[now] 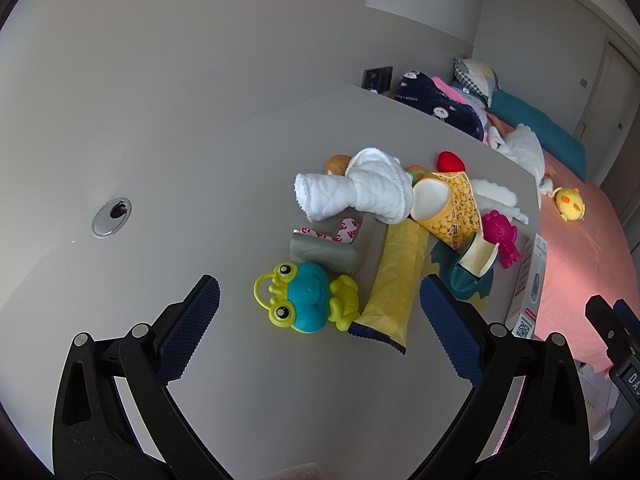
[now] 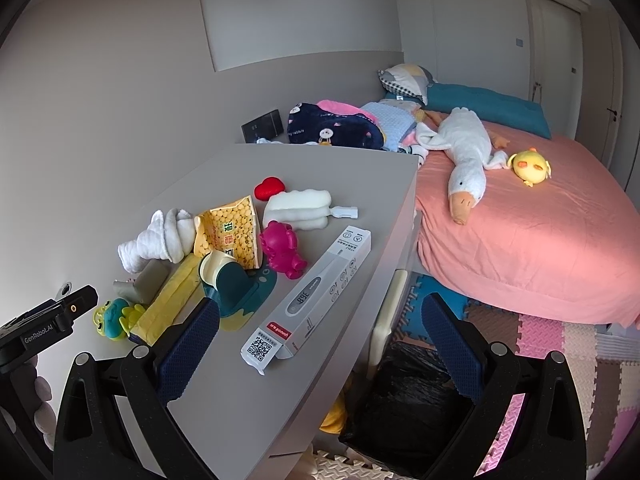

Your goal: Collect trash

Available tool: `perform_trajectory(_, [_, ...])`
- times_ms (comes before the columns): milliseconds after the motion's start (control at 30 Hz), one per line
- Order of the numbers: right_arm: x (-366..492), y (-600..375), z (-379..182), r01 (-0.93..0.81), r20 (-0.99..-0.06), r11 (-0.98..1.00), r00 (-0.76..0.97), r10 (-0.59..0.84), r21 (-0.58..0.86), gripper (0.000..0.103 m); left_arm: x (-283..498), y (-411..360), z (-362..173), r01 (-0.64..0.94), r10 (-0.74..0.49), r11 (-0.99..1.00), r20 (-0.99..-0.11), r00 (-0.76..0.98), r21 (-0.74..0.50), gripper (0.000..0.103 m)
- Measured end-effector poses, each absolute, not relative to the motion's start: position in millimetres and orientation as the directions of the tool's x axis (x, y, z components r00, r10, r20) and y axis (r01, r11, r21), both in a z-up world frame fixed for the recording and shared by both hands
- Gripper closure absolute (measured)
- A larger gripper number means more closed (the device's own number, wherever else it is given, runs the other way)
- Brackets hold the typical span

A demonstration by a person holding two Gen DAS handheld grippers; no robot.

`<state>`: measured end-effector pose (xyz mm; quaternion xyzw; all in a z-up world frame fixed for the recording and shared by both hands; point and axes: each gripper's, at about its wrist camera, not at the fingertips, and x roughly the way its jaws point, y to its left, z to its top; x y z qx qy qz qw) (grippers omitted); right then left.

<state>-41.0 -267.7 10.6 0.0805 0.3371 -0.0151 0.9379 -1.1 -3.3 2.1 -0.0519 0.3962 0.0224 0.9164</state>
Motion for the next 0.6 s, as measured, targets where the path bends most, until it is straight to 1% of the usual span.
perform_trajectory(600, [-41.8,-269.4,11.5,0.083,-0.634,0.987,0.773,0.024,0.138,0.003,-2.7,-2.0,3.5,-0.087,-0.003,0.993,-0.735,0.678,-0.084,0.006])
